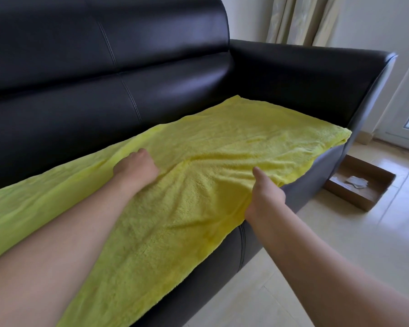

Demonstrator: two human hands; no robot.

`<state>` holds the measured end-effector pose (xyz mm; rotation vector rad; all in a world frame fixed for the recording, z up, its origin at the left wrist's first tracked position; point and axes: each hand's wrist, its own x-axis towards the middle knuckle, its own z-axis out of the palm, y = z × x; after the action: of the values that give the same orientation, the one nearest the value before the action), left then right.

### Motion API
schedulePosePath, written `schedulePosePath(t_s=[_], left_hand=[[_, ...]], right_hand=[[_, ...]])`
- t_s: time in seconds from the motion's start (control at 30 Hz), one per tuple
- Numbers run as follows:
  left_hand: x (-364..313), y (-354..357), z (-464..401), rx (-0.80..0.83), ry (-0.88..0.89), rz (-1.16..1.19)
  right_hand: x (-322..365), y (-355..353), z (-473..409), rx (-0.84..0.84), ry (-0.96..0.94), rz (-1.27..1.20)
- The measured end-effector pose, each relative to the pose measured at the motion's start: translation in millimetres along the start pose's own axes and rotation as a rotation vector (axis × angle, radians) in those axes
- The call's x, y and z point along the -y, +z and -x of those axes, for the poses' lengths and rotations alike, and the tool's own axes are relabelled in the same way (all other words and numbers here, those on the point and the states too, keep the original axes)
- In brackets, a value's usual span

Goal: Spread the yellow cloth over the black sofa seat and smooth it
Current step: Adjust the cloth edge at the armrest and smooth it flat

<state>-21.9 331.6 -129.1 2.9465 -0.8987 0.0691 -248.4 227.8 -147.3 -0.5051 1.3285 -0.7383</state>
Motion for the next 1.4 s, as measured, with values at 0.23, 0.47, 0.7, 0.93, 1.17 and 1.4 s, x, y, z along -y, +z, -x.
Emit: schedulePosePath(t_s=[0.23, 0.47, 0.7, 0.93, 1.17, 1.4], left_hand=[[9, -7, -8, -0.114, -0.005, 0.125], [10, 0, -16, -0.052, 0.007, 0.086], [47, 3, -37, -0.05, -0.145, 0.075], [49, -8, -52, -0.234, -0.172, 0.114], [52, 8, -49, -0.138, -0.062, 0.091], [14, 0, -58, -0.175, 0.194, 0.184]], right_hand=[[-29, 0, 12, 0.002, -0.111, 0.159], [-43, -8, 23, -0.077, -0.238, 0.203], [-61, -6, 42, 0.02, -0.109, 0.166], [-60, -2, 44, -0.031, -0.123, 0.253], [-44, -3, 42, -0.269, -0.232, 0.471], [-17, 43, 16, -0.075, -1.168, 1.293]])
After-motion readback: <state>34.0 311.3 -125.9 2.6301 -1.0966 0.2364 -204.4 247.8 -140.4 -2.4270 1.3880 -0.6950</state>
